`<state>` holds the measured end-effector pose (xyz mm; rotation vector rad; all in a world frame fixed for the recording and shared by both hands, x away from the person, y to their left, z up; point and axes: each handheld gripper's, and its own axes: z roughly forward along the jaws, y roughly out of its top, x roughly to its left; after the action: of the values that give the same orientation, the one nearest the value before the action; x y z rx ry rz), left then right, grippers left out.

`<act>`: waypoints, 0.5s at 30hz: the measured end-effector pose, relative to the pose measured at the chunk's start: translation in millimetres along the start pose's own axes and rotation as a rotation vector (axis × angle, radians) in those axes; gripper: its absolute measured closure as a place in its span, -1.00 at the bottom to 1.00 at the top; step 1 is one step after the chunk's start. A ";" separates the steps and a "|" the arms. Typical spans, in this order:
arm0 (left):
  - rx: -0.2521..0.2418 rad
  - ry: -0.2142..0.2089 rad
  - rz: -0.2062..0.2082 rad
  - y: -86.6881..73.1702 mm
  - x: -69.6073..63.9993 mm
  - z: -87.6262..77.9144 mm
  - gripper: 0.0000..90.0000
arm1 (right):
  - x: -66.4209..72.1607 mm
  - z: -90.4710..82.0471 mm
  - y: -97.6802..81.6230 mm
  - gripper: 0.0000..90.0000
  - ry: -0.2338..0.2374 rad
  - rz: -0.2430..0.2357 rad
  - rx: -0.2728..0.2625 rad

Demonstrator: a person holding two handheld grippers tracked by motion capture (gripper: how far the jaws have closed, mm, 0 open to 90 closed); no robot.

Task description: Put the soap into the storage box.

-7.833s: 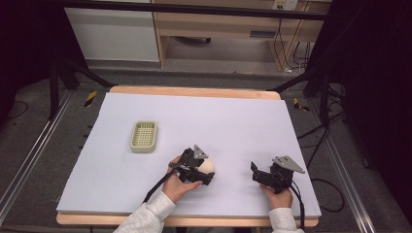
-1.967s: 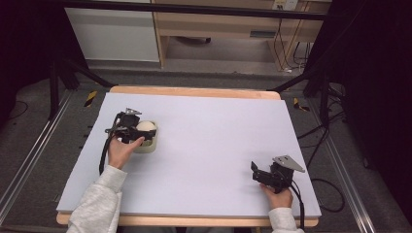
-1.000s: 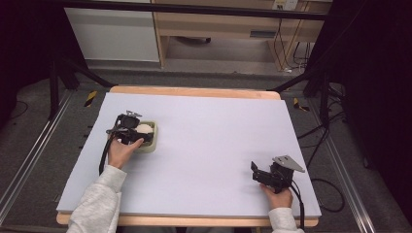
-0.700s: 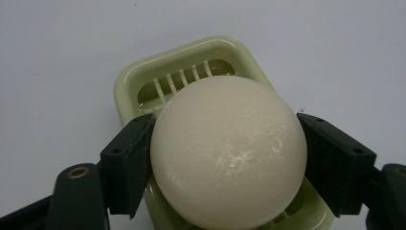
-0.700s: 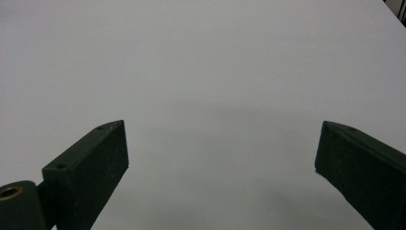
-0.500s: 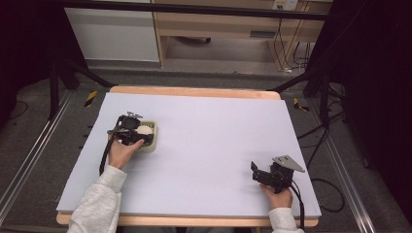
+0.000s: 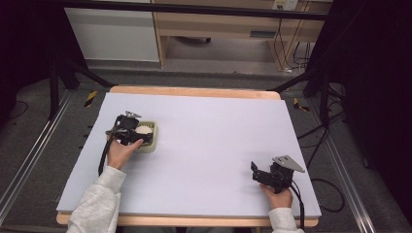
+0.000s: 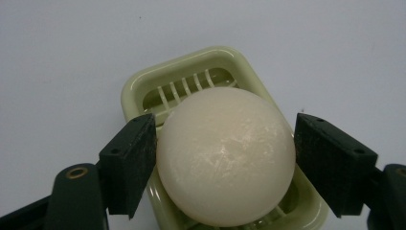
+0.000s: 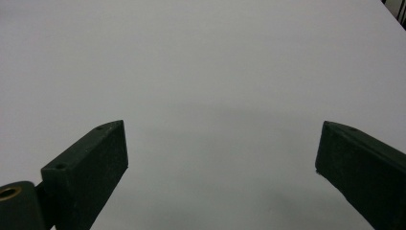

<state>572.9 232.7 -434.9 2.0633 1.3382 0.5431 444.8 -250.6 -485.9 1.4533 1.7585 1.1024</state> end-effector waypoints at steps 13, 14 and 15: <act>-0.070 -0.028 0.005 -2.4 -9.1 -25.9 -0.46 | 0.3 -0.4 -0.1 -0.90 -0.003 0.000 -0.005; -0.085 -0.035 0.000 -4.8 -10.2 -31.4 -0.45 | 0.2 -0.3 -0.2 -0.90 -0.005 -0.003 -0.006; -0.085 -0.035 0.000 -4.8 -10.2 -31.4 -0.44 | 0.2 -0.3 -0.2 -0.90 -0.005 -0.003 -0.006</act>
<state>545.8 233.2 -415.4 1.9950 1.2739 0.5520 444.4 -250.5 -486.0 1.4485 1.7515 1.1012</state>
